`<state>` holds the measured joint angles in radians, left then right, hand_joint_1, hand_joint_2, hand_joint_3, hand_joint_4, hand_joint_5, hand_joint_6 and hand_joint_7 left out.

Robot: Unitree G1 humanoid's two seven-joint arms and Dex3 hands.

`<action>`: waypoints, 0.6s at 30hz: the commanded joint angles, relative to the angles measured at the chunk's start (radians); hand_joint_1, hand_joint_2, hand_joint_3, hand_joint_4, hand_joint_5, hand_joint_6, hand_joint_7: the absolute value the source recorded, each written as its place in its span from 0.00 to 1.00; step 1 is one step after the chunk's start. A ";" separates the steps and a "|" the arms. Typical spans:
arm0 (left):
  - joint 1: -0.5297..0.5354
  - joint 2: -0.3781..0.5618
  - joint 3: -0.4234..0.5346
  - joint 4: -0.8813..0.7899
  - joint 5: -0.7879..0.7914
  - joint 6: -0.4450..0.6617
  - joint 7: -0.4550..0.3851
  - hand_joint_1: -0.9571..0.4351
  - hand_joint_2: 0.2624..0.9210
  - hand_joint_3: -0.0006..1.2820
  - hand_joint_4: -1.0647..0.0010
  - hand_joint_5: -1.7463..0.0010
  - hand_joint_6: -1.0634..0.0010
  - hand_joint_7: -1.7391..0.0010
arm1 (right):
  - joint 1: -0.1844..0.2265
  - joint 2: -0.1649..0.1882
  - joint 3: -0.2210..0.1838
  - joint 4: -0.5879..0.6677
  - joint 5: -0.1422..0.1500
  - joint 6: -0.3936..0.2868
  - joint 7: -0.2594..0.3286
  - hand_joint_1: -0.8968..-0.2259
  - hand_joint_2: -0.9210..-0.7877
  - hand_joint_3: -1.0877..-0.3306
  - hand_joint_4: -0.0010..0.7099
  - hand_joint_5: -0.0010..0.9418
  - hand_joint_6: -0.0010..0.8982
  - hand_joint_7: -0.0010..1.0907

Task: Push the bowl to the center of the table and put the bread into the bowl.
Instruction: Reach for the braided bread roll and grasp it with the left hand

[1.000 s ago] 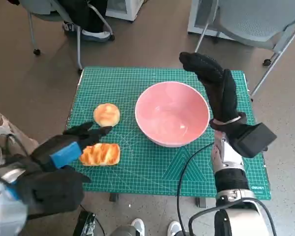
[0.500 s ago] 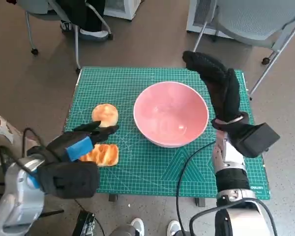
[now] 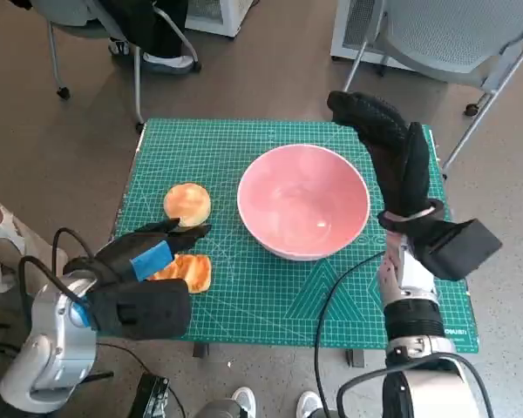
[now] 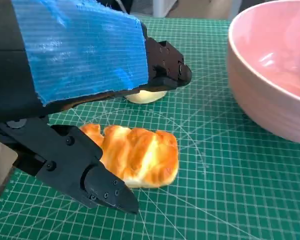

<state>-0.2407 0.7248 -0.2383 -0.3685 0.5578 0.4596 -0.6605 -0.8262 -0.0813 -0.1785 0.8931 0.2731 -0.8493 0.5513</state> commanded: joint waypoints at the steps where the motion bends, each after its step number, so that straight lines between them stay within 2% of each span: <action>1: -0.017 -0.016 -0.017 0.023 0.026 0.002 0.007 0.56 0.64 0.01 0.86 1.00 0.73 1.00 | 0.028 -0.006 -0.002 0.000 0.006 0.015 0.012 0.33 0.00 0.34 0.27 0.00 0.20 0.18; 18: -0.066 -0.049 -0.062 0.150 0.063 0.004 0.000 0.56 0.65 0.01 0.86 1.00 0.73 1.00 | 0.031 -0.010 -0.008 0.002 0.014 0.018 0.031 0.33 0.00 0.35 0.27 0.00 0.19 0.20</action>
<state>-0.2865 0.6859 -0.2835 -0.2429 0.6055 0.4605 -0.6584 -0.8179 -0.0865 -0.1846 0.8891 0.2805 -0.8448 0.5709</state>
